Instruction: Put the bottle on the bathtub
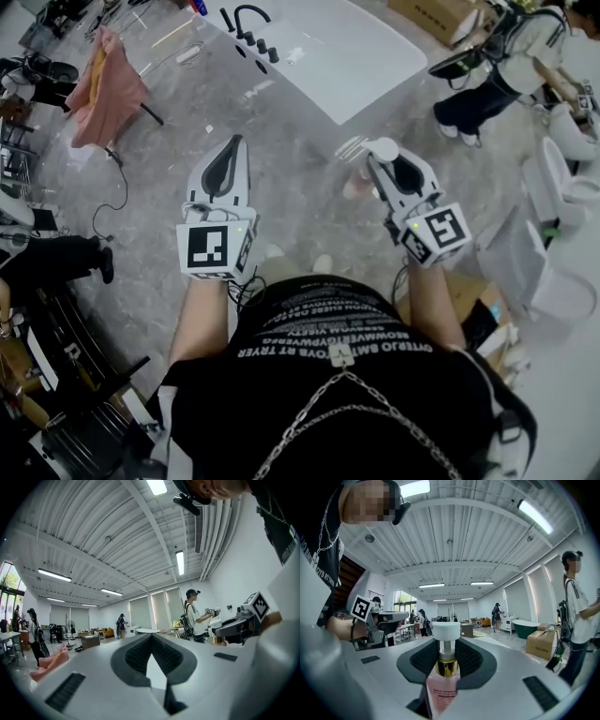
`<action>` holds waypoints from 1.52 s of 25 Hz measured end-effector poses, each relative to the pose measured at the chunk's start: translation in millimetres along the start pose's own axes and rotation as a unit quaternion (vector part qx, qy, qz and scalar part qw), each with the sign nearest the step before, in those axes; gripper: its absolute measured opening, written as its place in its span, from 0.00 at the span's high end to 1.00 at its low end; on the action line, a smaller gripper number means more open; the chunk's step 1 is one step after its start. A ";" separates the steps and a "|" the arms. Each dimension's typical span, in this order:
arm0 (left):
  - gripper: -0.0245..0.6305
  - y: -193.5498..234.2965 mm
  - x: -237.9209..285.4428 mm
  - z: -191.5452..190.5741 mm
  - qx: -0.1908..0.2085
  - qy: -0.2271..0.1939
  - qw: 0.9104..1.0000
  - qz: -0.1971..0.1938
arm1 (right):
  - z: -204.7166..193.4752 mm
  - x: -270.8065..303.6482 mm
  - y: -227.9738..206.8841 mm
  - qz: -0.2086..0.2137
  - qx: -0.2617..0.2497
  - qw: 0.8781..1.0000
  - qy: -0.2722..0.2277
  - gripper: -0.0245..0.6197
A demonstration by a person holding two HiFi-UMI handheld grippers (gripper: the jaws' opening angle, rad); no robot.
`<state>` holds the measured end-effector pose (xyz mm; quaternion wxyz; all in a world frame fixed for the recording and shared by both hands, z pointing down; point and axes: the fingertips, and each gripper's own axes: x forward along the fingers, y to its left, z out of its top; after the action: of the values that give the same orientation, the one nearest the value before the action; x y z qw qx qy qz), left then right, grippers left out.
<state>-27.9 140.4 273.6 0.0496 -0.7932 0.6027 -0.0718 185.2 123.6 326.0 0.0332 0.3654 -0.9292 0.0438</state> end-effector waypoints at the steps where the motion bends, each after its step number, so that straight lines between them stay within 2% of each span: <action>1: 0.96 2.4 1.1 -1.7 -0.002 0.001 1.000 0.001 | -2.0 3.5 -0.1 0.001 0.003 1.000 0.002 0.81; 11: 0.96 11.6 15.5 -11.3 -0.002 0.001 1.000 -0.008 | 6.1 12.5 1.3 -0.009 -0.002 1.000 -0.003 0.81; 18: 0.96 45.3 62.6 3.7 0.026 -0.018 0.999 -0.035 | 20.1 66.6 -14.9 -0.037 0.007 0.999 -0.012 0.81; 26: 0.96 69.7 111.9 4.5 0.013 -0.025 0.998 -0.058 | 25.2 109.0 -36.1 -0.055 0.003 0.998 -0.009 0.81; 31: 0.96 90.1 131.8 -9.3 0.004 -0.012 0.998 -0.066 | 21.4 136.7 -40.4 -0.058 0.004 0.998 -0.001 0.81; 38: 0.96 113.4 160.3 -18.8 0.018 -0.009 0.996 -0.085 | 23.3 173.7 -40.7 -0.050 -0.005 0.999 0.010 0.81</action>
<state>-96.6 -44.3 282.1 0.0628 -0.8412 0.5312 -0.0792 85.3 -25.9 321.4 0.0464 0.4107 -0.9096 0.0412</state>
